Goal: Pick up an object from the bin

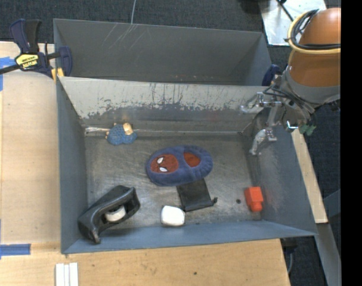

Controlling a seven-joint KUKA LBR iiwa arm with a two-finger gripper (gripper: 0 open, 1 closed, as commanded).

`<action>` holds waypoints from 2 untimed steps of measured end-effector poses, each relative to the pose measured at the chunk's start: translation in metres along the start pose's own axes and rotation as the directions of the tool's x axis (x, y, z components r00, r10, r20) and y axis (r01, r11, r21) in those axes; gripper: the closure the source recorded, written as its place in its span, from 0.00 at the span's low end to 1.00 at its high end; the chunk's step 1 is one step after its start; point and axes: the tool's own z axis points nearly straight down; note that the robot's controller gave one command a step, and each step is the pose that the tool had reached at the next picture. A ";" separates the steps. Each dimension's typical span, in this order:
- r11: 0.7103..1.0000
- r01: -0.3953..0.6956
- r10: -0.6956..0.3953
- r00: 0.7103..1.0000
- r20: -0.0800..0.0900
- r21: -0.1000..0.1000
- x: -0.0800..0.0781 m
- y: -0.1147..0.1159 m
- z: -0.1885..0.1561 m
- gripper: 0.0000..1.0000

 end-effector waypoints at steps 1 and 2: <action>0.981 0.194 -0.194 0.981 0.011 0.006 -0.006 0.086 0.141 0.00; 0.993 0.115 -0.115 0.993 0.011 -0.003 0.005 0.166 0.112 0.00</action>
Offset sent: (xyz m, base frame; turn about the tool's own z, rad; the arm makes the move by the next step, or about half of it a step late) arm 0.0021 0.0873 -0.1449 -0.1963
